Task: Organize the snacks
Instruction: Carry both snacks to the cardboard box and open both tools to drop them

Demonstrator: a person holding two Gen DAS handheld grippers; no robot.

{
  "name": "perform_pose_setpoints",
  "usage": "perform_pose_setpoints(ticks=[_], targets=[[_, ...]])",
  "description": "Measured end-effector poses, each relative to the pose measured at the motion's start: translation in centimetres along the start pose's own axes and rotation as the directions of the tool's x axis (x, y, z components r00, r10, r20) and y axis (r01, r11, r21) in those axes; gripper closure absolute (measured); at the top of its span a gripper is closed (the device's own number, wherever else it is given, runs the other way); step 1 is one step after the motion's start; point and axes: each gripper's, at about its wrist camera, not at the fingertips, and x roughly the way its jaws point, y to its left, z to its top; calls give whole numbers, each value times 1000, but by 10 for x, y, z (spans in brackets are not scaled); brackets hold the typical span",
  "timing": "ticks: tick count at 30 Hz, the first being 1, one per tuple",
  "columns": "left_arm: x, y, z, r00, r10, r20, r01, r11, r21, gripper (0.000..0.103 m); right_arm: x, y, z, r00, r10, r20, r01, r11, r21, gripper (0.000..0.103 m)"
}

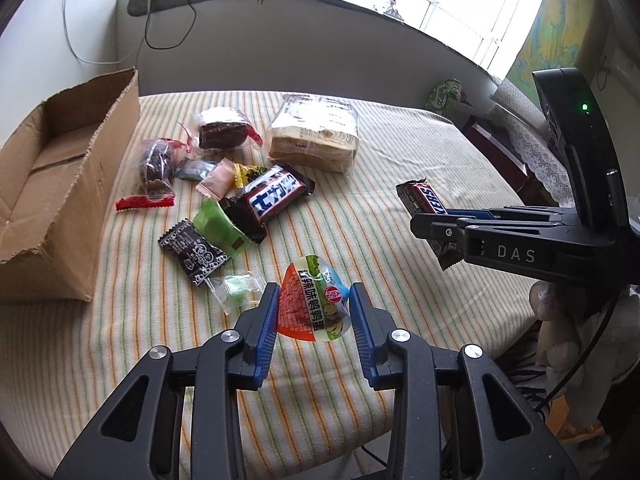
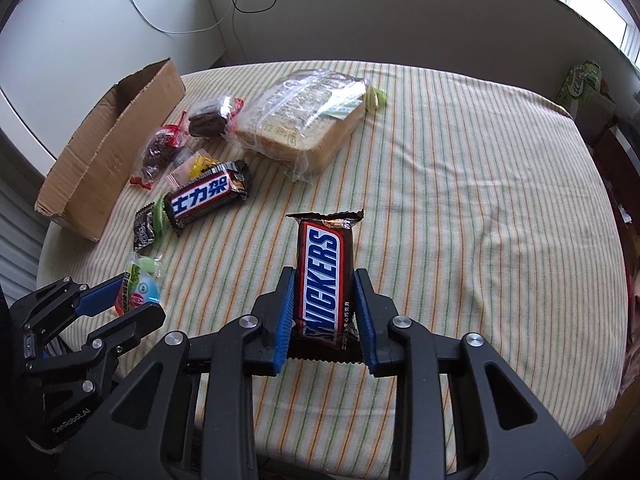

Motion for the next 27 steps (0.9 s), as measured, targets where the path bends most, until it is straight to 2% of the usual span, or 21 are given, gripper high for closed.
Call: perform_pose_setpoints(ticks=[5,10,17,27], targets=[[-16,16,17,999,13,37,-12,999,-34,70,-15,22,16,998,43,40,-41,998,-43,74],[-41,45,38,992,78,99,-72,995,-64,70,-23,54,40,993,86,78,-78,992,-102,74],[-75,98,58,973,169,155,-148,979,-138,70,-28,110,74,982,149,117,-125,973,-192,74],[-88,157,74,950,264,166,-226,950,-214,70,-1,179,113,970,228,84,-197,942,-273,74]])
